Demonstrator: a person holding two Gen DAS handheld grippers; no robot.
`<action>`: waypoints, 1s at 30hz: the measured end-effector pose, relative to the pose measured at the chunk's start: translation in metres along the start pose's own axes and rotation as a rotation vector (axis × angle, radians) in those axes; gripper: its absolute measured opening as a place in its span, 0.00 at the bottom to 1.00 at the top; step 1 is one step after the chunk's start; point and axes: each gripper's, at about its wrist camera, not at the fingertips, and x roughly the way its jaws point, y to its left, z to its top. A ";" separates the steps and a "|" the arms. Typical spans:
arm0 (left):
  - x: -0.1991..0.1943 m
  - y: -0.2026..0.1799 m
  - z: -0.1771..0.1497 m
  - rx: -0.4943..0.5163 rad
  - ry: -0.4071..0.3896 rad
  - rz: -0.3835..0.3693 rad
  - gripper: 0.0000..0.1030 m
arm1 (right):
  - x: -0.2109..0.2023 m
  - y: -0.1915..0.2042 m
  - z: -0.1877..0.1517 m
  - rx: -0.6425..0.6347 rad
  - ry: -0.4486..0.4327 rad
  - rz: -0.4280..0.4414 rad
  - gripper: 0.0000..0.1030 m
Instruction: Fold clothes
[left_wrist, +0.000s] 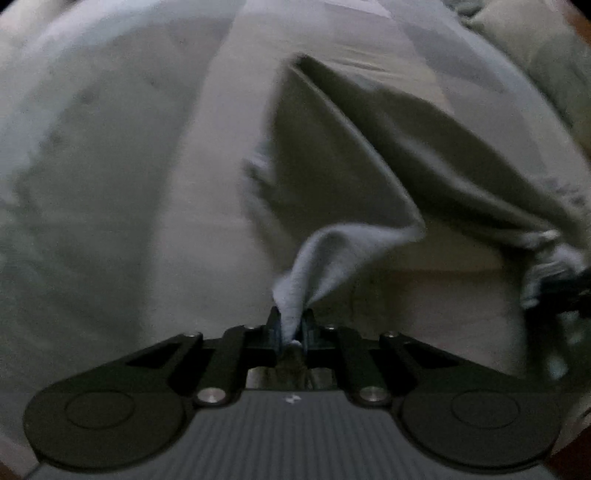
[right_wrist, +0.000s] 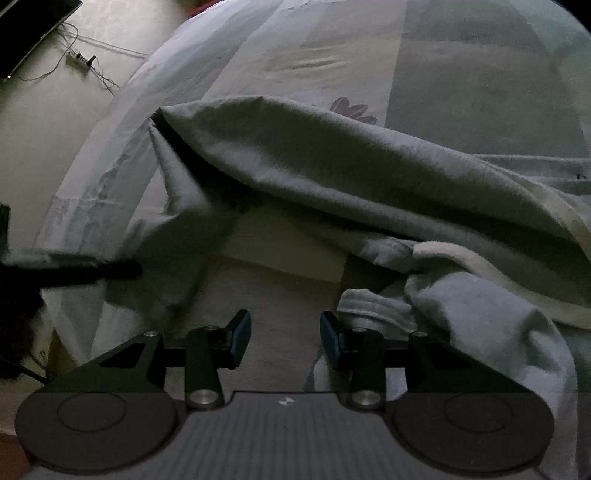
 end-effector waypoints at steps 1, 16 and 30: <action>-0.001 0.012 0.005 0.021 0.003 0.047 0.08 | 0.000 0.000 0.001 0.000 -0.003 -0.002 0.45; -0.004 0.155 0.113 0.021 -0.095 0.409 0.11 | 0.007 0.017 0.027 -0.044 -0.016 -0.049 0.45; 0.030 0.151 0.183 0.043 -0.122 0.325 0.32 | 0.026 0.041 0.045 -0.061 0.000 -0.044 0.45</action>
